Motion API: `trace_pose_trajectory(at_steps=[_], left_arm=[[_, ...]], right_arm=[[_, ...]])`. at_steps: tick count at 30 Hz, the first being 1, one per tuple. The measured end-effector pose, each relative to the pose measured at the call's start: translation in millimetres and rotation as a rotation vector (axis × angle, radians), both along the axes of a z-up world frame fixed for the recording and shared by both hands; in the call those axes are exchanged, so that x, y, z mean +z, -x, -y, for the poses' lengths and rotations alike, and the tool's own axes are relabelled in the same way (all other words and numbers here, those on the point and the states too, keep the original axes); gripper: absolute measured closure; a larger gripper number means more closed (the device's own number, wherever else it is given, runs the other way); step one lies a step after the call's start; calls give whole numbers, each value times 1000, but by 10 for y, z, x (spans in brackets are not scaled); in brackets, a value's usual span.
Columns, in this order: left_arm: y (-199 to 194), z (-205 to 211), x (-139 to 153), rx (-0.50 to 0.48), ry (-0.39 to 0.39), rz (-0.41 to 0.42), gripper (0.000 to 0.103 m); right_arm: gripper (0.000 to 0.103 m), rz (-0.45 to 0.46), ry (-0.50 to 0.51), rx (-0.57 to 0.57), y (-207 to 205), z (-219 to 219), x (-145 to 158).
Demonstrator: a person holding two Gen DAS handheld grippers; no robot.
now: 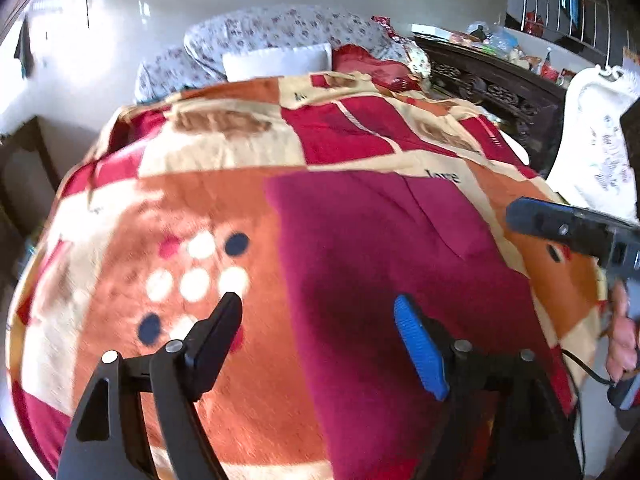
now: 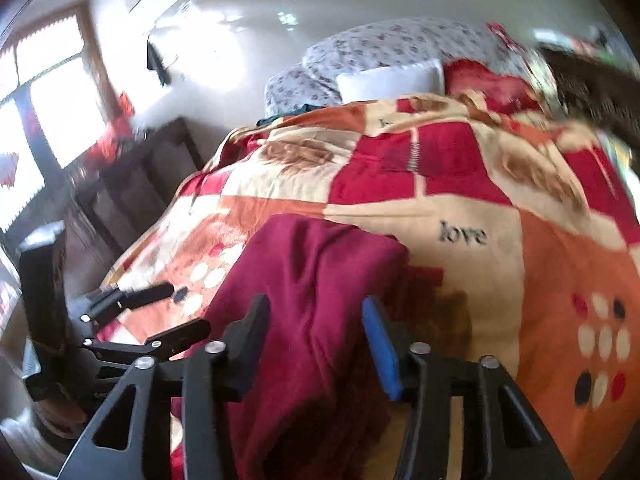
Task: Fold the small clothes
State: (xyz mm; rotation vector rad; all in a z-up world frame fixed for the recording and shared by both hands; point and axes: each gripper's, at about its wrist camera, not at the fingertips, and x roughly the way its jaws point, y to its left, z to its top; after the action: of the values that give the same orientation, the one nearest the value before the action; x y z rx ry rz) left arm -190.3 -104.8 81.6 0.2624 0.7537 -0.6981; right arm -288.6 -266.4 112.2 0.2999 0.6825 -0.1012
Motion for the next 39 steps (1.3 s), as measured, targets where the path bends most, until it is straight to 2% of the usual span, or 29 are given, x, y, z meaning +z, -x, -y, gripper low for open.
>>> trace_pose_trajectory(at_steps=[2, 4, 5, 7, 10, 13, 19, 24, 25, 28, 31, 33, 35, 39], left_arm=[[-58, 53, -60, 17, -21, 2, 25], [-122, 121, -165, 32, -48, -9, 25], [-145, 137, -211, 38, -61, -11, 25], [-146, 133, -293, 39, -75, -14, 25], [-153, 182, -345, 36, -65, -19, 24], [-135, 202, -353, 35, -73, -3, 23], [-121, 188, -359, 53, -65, -4, 23], [-95, 162, -366, 73, -49, -12, 21], [-81, 159, -366, 76, -47, -13, 21], [-22, 133, -343, 89, -52, 1, 21], [49, 75, -281, 100, -58, 23, 21], [100, 9, -228, 114, -48, 40, 21], [139, -48, -183, 127, -32, 43, 21], [245, -182, -68, 150, 7, 61, 19]], right_arm=[[60, -38, 32, 7, -172, -74, -109], [63, -82, 77, -9, -296, -94, -210], [68, -117, 108, -31, -350, -72, -303], [70, -166, 100, -53, -411, 41, -485], [71, -140, 73, -62, -338, 128, -571], [70, -137, 109, -52, -266, 45, -483], [66, -99, 108, -19, 42, -187, -273], [63, -162, 154, -40, 131, -297, -574], [63, -151, 158, -52, 145, -310, -616], [63, -139, 176, -59, 198, -373, -553], [56, -96, 141, -57, 296, -405, -393], [44, -58, 134, -84, 376, -431, -279], [36, -27, 145, -119, 440, -465, -175], [29, -6, 150, -151, 499, -525, -84]])
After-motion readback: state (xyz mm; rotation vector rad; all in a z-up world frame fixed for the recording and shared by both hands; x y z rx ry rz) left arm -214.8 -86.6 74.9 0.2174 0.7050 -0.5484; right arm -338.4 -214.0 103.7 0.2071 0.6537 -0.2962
